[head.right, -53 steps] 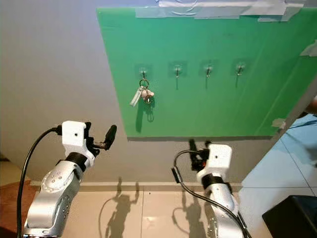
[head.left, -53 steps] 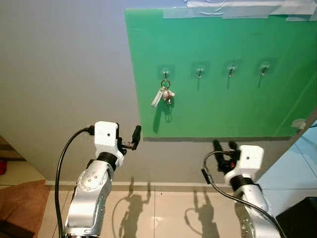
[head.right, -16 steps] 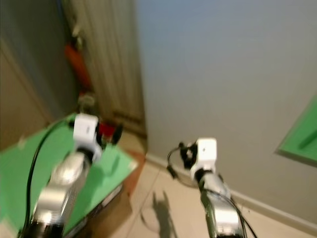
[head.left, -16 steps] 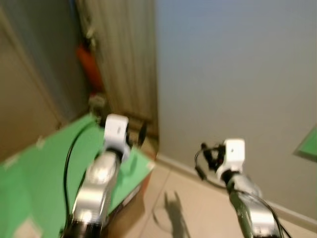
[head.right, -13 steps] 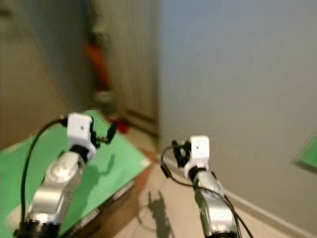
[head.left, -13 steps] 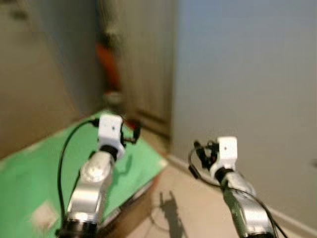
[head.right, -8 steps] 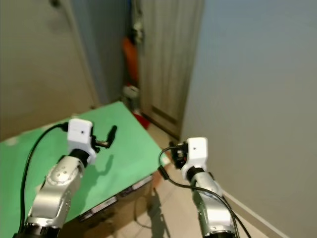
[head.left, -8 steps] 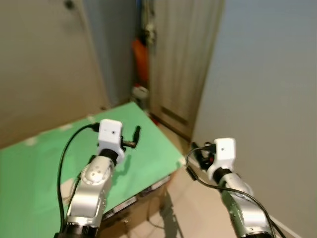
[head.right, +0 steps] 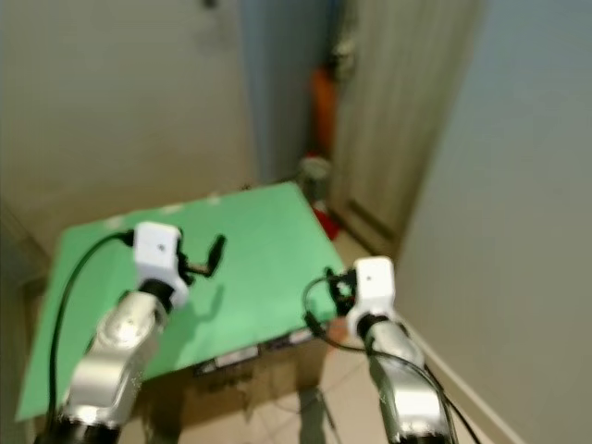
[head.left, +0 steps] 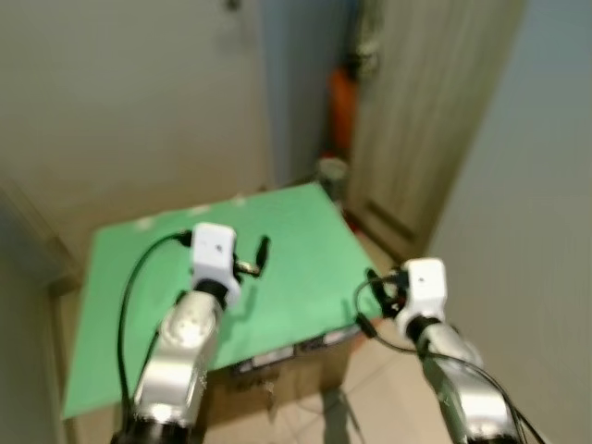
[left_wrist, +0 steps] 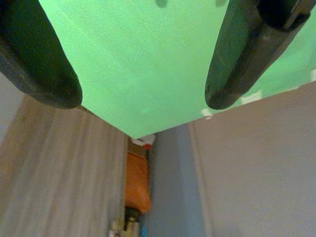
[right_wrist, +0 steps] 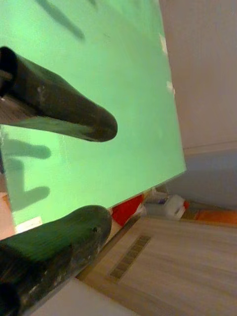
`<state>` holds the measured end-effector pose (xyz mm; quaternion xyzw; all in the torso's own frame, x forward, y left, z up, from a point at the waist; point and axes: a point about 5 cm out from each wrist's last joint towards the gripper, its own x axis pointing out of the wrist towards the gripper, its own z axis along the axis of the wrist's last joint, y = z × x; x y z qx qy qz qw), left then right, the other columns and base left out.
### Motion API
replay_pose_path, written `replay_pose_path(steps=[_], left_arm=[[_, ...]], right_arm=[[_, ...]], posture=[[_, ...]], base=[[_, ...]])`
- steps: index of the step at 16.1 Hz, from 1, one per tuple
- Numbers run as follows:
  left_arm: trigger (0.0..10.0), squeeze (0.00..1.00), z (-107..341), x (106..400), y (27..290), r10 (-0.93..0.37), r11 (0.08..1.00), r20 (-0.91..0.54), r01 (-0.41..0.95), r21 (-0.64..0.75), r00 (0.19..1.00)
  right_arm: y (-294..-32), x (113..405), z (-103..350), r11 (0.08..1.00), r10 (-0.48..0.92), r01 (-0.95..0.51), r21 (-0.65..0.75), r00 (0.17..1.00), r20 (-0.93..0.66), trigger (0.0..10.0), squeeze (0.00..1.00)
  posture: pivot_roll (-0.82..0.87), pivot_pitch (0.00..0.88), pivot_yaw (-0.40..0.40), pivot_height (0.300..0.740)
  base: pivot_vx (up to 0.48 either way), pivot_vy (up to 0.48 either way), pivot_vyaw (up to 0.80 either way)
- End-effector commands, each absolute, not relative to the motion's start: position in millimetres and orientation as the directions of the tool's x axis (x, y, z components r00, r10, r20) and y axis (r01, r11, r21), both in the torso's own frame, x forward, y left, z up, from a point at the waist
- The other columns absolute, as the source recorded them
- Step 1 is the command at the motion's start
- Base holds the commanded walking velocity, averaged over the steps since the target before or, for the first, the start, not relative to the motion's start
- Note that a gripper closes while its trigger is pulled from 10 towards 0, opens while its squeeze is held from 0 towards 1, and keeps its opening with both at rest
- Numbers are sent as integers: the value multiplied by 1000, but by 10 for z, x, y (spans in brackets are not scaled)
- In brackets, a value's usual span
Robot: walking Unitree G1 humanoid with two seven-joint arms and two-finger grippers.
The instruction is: Hang keys on a hook
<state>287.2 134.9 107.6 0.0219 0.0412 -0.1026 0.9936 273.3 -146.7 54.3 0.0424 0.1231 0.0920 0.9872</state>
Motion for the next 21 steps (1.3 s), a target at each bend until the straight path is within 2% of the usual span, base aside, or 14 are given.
replay_pose_path(steps=[1, 2, 19, 20, 21], left_arm=[[10000, 0, 1106, 2892, 1380, -193, 979, -80, 197, 52, 978], [10000, 0, 1105, 2895, 1382, -195, 978, -80, 199, 54, 978], [10000, 0, 1078, 2919, 1437, -133, 989, -81, 138, 57, 988], [10000, 0, 1072, 2921, 1434, -135, 988, -84, 140, 59, 987], [10000, 0, 1073, 2921, 1428, -136, 988, -84, 141, 60, 987]], right_arm=[[-1421, 2771, 576, 979, 193, -172, 108, 953, -234, 10000, 0], [-1410, 2776, 571, 979, 201, -184, 91, 950, -238, 10000, 1000], [-1458, 2733, 581, 974, 226, -214, 73, 944, -239, 10000, 1000], [-1464, 2745, 610, 974, 222, -208, 86, 951, -217, 10000, 600], [-1431, 2737, 621, 966, 258, -253, 48, 942, -216, 10000, 47]], posture=[[-27, 0, 15, 740], [-26, 0, 15, 740], [-32, 0, 11, 740], [-31, 0, 9, 740], [-32, 0, 10, 740]], base=[[0, 0, 0], [0, 0, 0], [0, 0, 0], [0, 0, 0], [0, 0, 800]])
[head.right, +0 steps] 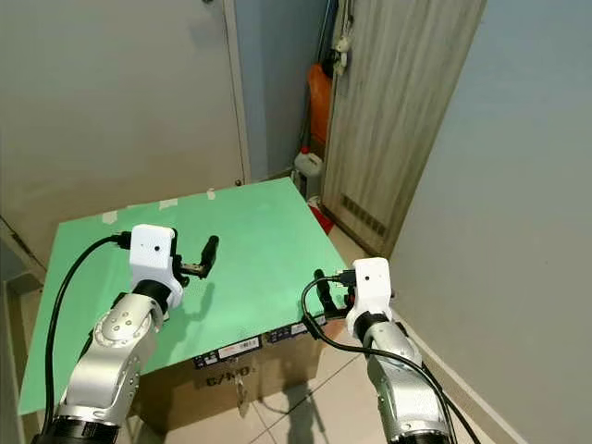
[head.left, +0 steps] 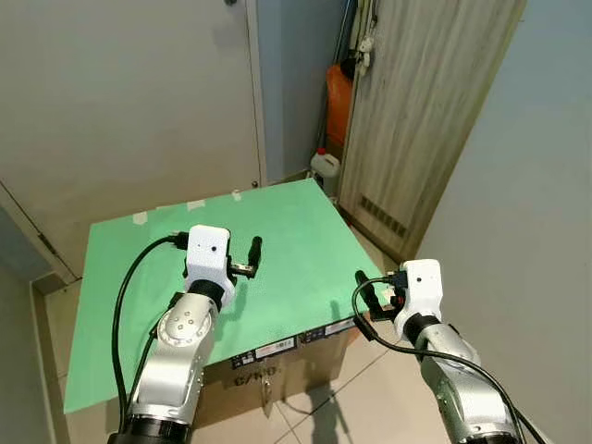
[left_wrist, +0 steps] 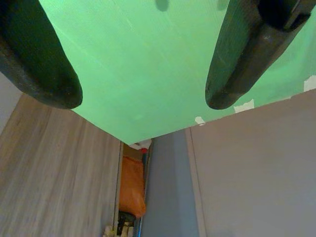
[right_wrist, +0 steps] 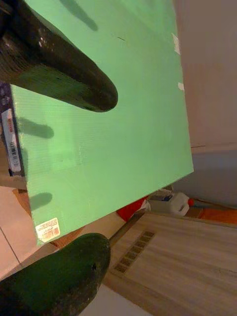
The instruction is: Hang keys on a hook
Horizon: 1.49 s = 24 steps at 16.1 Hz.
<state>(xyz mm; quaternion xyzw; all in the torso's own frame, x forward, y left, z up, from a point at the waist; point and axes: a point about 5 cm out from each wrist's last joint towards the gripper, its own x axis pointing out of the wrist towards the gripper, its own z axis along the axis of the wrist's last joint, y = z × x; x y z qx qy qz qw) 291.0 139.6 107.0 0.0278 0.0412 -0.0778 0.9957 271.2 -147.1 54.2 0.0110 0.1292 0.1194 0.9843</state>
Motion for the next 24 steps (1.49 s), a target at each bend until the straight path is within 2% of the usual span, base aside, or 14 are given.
replay_pose_path(steps=[1, 4, 7, 9, 11, 13, 16, 17, 18, 21, 24], left_arm=[[10000, 0, 1072, 2919, 1424, -137, 988, -84, 143, 61, 987], [10000, 0, 1064, 2923, 1440, -127, 989, -87, 133, 71, 988], [10000, 0, 1066, 2919, 1441, -123, 988, -85, 130, 81, 989], [10000, 0, 1064, 2921, 1432, -126, 986, -88, 134, 100, 988], [10000, 0, 1063, 2919, 1434, -119, 985, -87, 128, 113, 989], [10000, 0, 1062, 2915, 1437, -116, 985, -85, 125, 116, 990], [10000, 0, 1318, 2940, 1616, 9, 994, 66, -16, 112, 998], [10000, 0, 1357, 2939, 1657, 34, 994, 84, -43, 99, 996], [10000, 0, 1387, 2931, 1687, 52, 994, 98, -61, 91, 994], [10000, 0, 1491, 2952, 1550, 7, 993, 143, -23, 115, 990], [10000, 0, 1494, 2933, 1547, 22, 994, 143, -36, 101, 989]], right_arm=[[-1412, 2729, 615, 962, 271, -272, 23, 936, -224, 10000, 71], [-1402, 2725, 583, 966, 257, -256, 36, 935, -245, 10000, 0], [-1378, 2704, 584, 957, 287, -286, 41, 929, -234, 10000, 0], [-1365, 2686, 598, 946, 305, -322, -36, 922, -237, 10000, 0], [-1384, 2682, 591, 960, 277, -277, 32, 932, -234, 10000, 0], [-1397, 2683, 579, 963, 266, -268, 26, 933, -241, 10000, 0], [-1512, 2742, 858, 982, 183, -180, 63, 982, -51, 10000, 0], [-1524, 2748, 894, 983, 175, -173, 66, 984, -33, 10000, 0], [-1530, 2750, 912, 983, 172, -169, 68, 985, -29, 10000, 0], [-1469, 2753, 855, 977, 209, -205, 64, 976, -60, 10000, 0], [-1451, 2746, 826, 975, 219, -215, 61, 973, -75, 10000, 0]], posture=[[-31, 0, 10, 740], [-31, 0, 10, 740], [-32, 0, 12, 740], [-34, 0, 13, 740], [-35, 0, 14, 740], [-34, 0, 14, 740], [-33, 0, 16, 740], [-34, 0, 16, 740], [-34, 0, 15, 740], [-30, 0, 3, 740], [-25, 0, 0, 740]], base=[[0, 0, 800], [0, 0, 533], [0, 0, 0], [0, 0, 703], [0, 0, 672], [0, 0, 0], [0, 0, 0], [0, 0, 0], [0, 0, 0], [0, 0, 0], [287, 309, 0]])
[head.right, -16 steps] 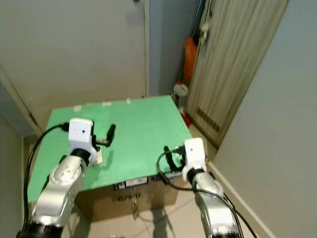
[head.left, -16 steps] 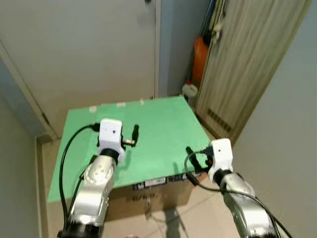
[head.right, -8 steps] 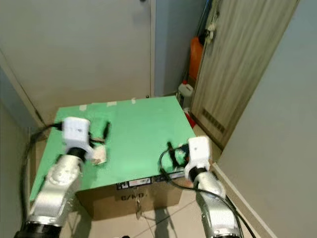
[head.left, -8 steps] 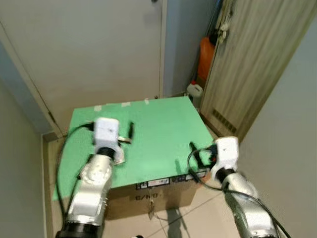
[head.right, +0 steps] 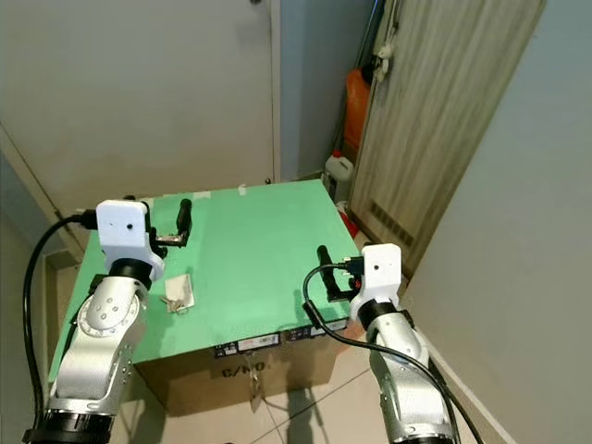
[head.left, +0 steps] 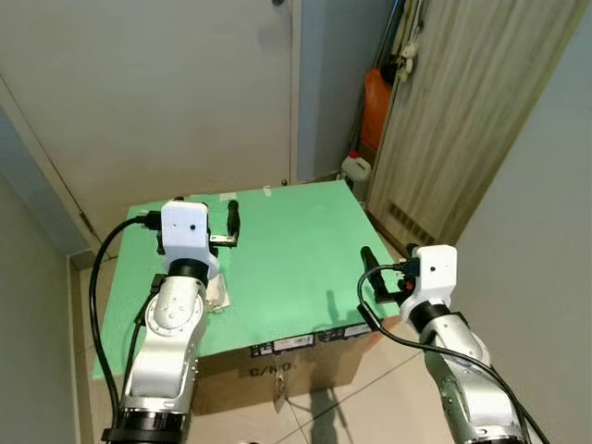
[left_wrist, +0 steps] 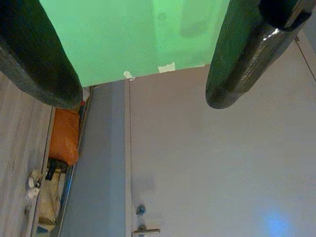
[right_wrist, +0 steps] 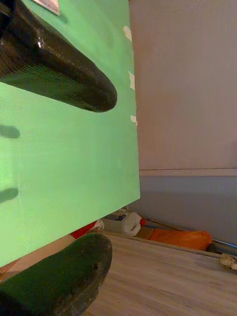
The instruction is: Hang keys on a hook
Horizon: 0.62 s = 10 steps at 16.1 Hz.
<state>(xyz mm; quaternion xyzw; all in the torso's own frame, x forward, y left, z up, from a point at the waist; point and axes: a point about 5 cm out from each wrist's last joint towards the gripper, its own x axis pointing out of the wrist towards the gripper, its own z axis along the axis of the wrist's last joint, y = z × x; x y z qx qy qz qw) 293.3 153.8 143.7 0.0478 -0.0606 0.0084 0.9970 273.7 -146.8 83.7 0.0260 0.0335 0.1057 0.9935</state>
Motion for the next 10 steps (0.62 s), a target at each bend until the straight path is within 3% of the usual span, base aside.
replay_pose_path(steps=[1, 4, 10], left_arm=[[10000, 0, 1491, 2929, 1545, 21, 994, 142, -36, 101, 990], [10000, 0, 1479, 2933, 1553, 27, 993, 136, -42, 111, 990], [10000, 0, 1432, 2977, 1528, -1, 982, 93, -16, 188, 996]], right_arm=[[-1451, 2739, 808, 974, 222, -217, 61, 972, -82, 10000, 0], [-1447, 2721, 775, 973, 226, -220, 64, 969, -97, 10000, 0], [-1422, 2695, 733, 970, 240, -233, 69, 964, -113, 10000, 0]], posture=[[-24, 0, 1, 740], [-24, 0, 4, 740], [-27, 0, 9, 740]], base=[[277, 337, 0], [176, 374, 0], [0, 0, 0]])
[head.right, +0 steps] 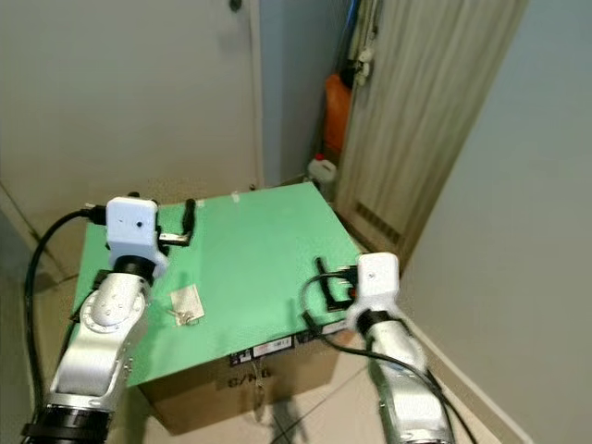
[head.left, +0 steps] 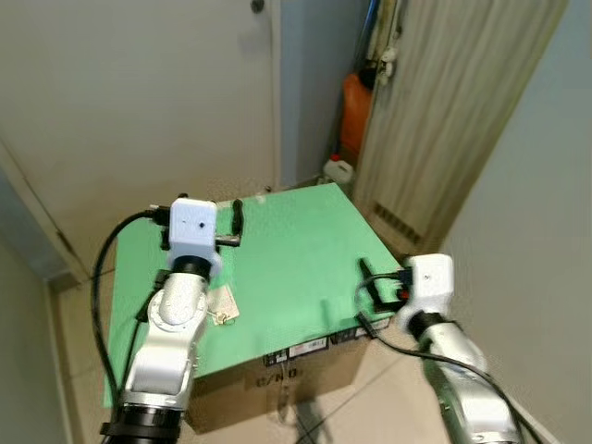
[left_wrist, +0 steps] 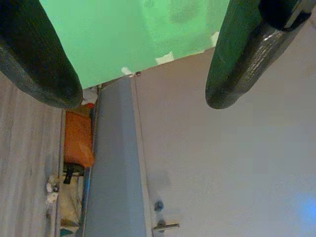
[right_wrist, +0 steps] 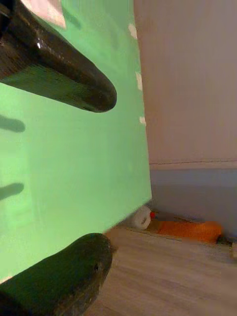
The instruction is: Hang keys on a hook
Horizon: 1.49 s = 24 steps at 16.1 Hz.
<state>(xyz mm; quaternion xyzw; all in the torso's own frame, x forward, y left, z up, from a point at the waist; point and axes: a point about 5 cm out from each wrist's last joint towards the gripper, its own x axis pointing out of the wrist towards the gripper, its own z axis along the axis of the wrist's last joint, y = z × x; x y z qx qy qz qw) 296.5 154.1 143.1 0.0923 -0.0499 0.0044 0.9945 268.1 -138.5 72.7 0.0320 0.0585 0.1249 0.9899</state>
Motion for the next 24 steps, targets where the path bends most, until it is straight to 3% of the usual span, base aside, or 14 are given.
replay_pose_path(steps=[1, 6, 14, 24], left_arm=[[10000, 0, 1426, 2986, 1529, -1, 981, 88, -16, 194, 996], [10000, 0, 1409, 2990, 1556, 27, 993, 76, -35, 114, 997], [10000, 0, 1370, 2993, 1496, -4, 992, 52, -3, 130, 999], [10000, 0, 1284, 3100, 1466, -64, 981, -32, 69, 183, 997]], right_arm=[[-1423, 2697, 726, 970, 241, -234, 68, 963, -117, 10000, 0], [-1416, 2683, 701, 967, 254, -248, 61, 959, -127, 10000, 0], [-1397, 2666, 631, 962, 273, -267, 57, 947, -172, 10000, 0], [-1394, 2629, 613, 964, 267, -263, 51, 947, -176, 10000, 0]], posture=[[-27, 0, 9, 740], [-28, 0, 10, 740], [-30, 0, 11, 740], [-32, 0, 13, 740]], base=[[0, 0, 0], [288, 0, 0], [459, 0, 350], [172, 0, 0]])
